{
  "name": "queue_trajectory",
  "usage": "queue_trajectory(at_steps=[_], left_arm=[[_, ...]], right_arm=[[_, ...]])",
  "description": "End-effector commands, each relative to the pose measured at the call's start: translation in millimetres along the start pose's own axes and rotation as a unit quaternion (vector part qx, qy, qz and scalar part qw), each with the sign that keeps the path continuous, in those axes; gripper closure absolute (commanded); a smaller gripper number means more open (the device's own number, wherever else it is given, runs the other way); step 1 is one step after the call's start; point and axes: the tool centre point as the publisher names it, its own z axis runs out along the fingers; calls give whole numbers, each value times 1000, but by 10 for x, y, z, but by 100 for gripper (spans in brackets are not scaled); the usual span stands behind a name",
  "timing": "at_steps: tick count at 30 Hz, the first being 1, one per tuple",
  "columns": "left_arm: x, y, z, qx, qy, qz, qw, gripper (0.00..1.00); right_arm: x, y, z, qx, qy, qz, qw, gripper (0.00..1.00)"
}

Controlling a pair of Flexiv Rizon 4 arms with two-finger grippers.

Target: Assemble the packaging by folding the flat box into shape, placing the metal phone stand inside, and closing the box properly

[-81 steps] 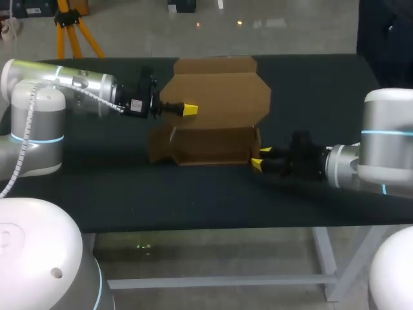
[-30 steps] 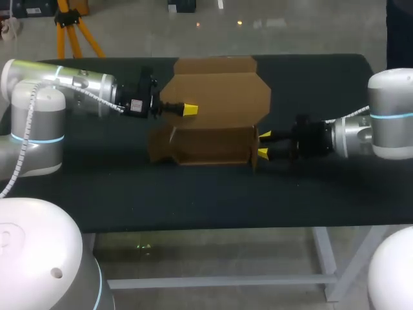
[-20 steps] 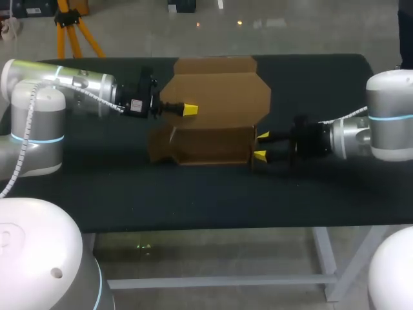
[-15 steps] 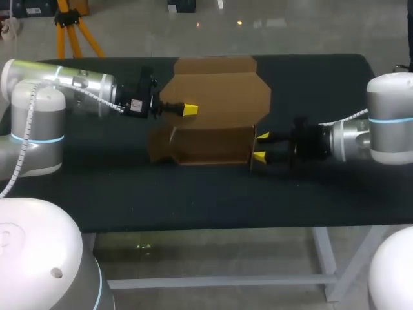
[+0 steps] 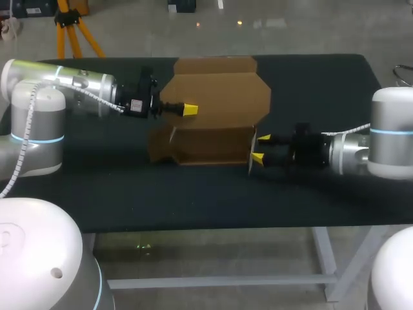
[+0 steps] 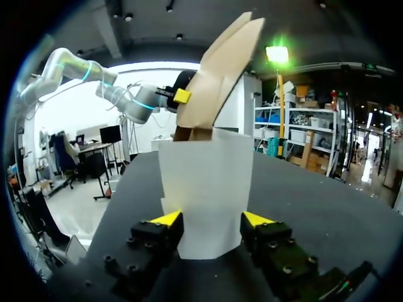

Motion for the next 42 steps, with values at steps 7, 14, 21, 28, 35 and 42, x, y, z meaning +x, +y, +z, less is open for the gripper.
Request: queue_trajectory(at_steps=[7, 14, 21, 28, 35, 42], left_arm=[[-11, 28, 15, 0, 1, 0, 1000, 100], [-11, 28, 15, 0, 1, 0, 1000, 100], [-11, 28, 15, 0, 1, 0, 1000, 100], [-11, 28, 15, 0, 1, 0, 1000, 100], [-11, 28, 15, 0, 1, 0, 1000, 100], [-11, 28, 15, 0, 1, 0, 1000, 100]], right_arm=[[17, 5, 63, -19, -62, 14, 998, 33], [16, 25, 111, -19, -103, 19, 994, 37], [5, 53, 168, -23, -143, 28, 989, 40], [-2, 78, 200, -27, -185, 38, 982, 38], [-35, 28, 200, -36, -223, 58, 972, 44], [-69, 20, 215, -41, -262, 72, 962, 47]])
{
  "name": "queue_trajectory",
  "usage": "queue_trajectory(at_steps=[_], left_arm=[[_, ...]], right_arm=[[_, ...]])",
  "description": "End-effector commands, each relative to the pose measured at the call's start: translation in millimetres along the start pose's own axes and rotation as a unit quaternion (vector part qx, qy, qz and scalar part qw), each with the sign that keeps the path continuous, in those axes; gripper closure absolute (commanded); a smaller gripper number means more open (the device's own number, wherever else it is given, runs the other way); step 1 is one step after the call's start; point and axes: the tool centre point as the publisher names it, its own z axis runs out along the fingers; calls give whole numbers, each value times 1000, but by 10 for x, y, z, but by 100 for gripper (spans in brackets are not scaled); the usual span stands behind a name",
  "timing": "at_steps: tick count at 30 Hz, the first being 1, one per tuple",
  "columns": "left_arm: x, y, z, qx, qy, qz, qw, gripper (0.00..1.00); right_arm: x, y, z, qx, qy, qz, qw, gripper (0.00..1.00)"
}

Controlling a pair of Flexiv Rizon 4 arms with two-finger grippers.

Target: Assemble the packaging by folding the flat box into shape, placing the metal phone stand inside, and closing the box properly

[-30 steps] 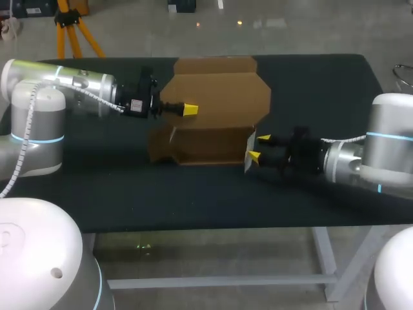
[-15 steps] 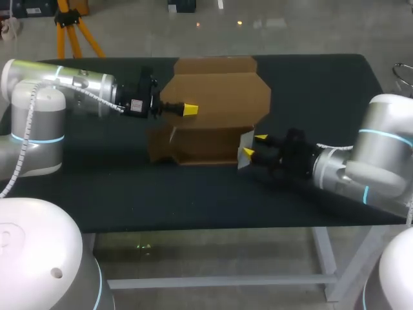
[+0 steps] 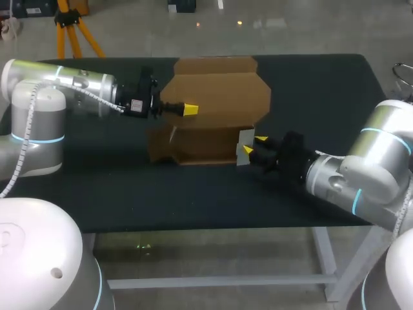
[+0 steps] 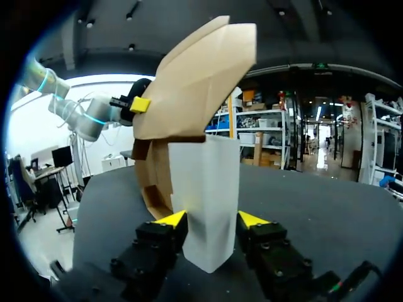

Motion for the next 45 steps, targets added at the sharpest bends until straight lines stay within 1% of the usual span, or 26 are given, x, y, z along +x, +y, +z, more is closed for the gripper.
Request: queue_trajectory(at_steps=[1, 4, 8, 11, 14, 22, 29, 36, 40, 43, 45], left_arm=[[-9, 28, 10, 0, 1, 0, 1000, 100], [-9, 28, 10, 0, 1, 0, 1000, 100], [-9, 28, 10, 0, 1, 0, 1000, 100], [-9, 28, 10, 0, 1, 0, 1000, 100], [-9, 28, 10, 0, 1, 0, 1000, 100], [-9, 28, 10, 0, 1, 0, 1000, 100], [-9, 28, 10, 0, 1, 0, 1000, 100], [-9, 28, 10, 0, 1, 0, 1000, 100], [-9, 28, 10, 0, 1, 0, 1000, 100], [-9, 28, 10, 0, 1, 0, 1000, 100], [-9, 28, 10, 0, 1, 0, 1000, 100]], right_arm=[[15, -38, 49, -7, -82, 2, 997, 49], [13, -33, 69, -7, -100, 4, 995, 51], [15, -13, 110, -9, -123, 8, 992, 51], [21, 1, 145, -6, -152, 7, 988, 51], [21, 12, 167, -7, -173, 10, 985, 50], [8, 15, 210, -8, -218, 23, 976, 51], [12, 36, 241, -7, -249, 27, 968, 54], [3, 75, 277, 9, -282, 33, 959, 60], [-14, 94, 289, 18, -289, 38, 956, 61], [-21, 101, 300, 24, -298, 39, 953, 65], [-33, 97, 310, 30, -306, 41, 951, 69]])
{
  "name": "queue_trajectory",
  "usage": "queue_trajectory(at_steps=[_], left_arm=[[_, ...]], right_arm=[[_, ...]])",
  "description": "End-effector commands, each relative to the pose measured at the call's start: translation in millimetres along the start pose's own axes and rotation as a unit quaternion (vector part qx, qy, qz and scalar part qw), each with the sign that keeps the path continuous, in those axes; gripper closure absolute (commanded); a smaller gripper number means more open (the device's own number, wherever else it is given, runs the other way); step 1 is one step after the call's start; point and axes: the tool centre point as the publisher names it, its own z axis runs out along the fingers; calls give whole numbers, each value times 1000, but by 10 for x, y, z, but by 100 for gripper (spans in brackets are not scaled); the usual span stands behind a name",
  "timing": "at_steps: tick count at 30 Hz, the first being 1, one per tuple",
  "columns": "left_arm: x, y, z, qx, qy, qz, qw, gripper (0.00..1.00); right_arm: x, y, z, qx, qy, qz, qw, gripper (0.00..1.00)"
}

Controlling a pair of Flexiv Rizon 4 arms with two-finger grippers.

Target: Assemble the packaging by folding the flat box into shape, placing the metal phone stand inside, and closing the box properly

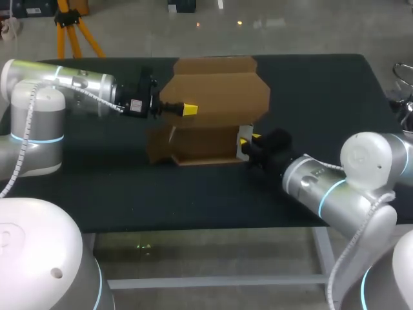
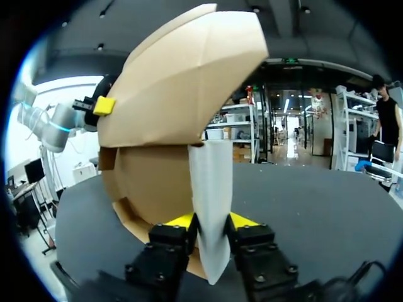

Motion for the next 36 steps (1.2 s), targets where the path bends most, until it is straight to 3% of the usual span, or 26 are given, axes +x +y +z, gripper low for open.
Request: queue_trajectory(at_steps=[1, 8, 12, 19, 22, 23, 24, 36], left_arm=[[-7, 26, 23, 0, 1, 0, 1000, 100], [-7, 26, 23, 0, 1, 0, 1000, 100], [-7, 26, 23, 0, 1, 0, 1000, 100], [-7, 26, 23, 0, 1, 0, 1000, 100], [12, 12, 30, -11, -7, 8, 1000, 51], [18, 9, 35, -14, -13, 12, 1000, 12], [26, 5, 41, -14, -14, 14, 1000, 0], [150, -54, 39, -38, -50, 57, 996, 0]], right_arm=[[54, 31, 89, 10, -194, -1, 981, 71], [32, 34, 118, 23, -211, 0, 977, 84], [22, 41, 133, 35, -222, -5, 974, 100], [23, 71, 128, 44, -226, -21, 973, 100], [20, 85, 119, 51, -227, -29, 972, 100], [19, 90, 115, 52, -227, -31, 972, 100], [17, 93, 112, 53, -227, -32, 972, 100], [-38, 114, 75, 77, -212, -37, 974, 100]])
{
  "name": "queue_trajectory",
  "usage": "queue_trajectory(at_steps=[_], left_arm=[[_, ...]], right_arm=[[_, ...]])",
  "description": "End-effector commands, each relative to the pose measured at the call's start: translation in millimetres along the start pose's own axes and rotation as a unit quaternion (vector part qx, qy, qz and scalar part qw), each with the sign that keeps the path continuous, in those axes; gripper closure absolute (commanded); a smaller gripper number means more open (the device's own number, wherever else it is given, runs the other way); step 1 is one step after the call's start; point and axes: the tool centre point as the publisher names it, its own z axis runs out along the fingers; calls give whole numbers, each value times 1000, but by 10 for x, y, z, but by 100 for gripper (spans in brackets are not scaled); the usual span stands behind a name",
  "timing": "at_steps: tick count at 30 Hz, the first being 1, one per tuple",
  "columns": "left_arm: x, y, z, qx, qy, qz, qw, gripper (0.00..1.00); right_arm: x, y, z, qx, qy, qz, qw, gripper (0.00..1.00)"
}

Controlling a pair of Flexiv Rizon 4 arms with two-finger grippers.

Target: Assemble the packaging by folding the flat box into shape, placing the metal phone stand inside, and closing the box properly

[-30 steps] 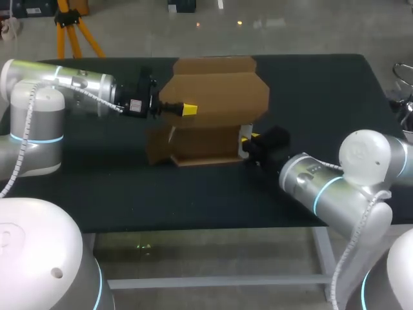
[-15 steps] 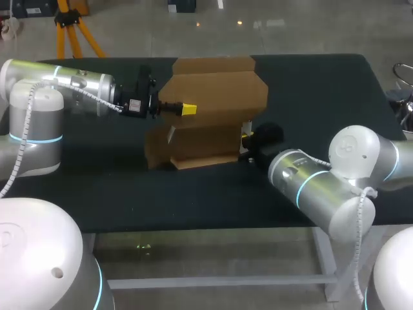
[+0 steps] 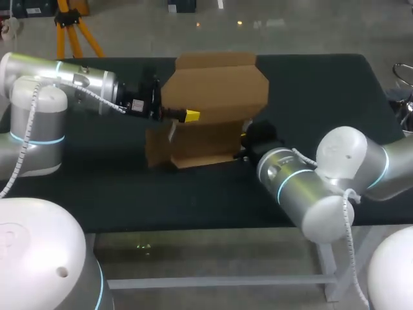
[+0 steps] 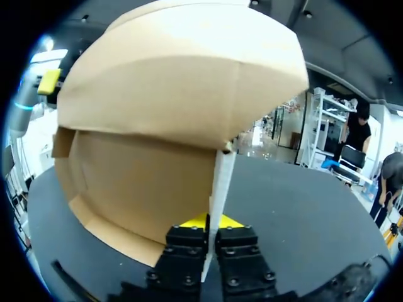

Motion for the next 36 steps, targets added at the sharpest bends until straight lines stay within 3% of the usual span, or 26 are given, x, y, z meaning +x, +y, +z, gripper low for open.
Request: queue_trajectory(at_steps=[1, 10, 15, 19, 25, 36], left_arm=[[124, -38, 6, -10, -22, 13, 1000, 0], [228, 55, -158, -18, -71, 63, 995, 0], [216, 123, -299, -22, -102, 67, 992, 0], [197, 129, -405, -23, -117, 67, 991, 0], [204, 65, -476, -28, -126, 77, 989, 0], [242, -25, -587, -53, -121, 92, 987, 0]], right_arm=[[42, 61, -12, 14, -70, -5, 997, 100], [-67, 80, -30, 46, -13, 6, 999, 100], [-118, 108, -58, 60, 38, 8, 997, 100], [-169, 121, -97, 64, 55, 11, 996, 100], [-219, 127, -159, 63, 92, 25, 993, 100], [-242, 157, -233, 95, 117, 40, 988, 100]])
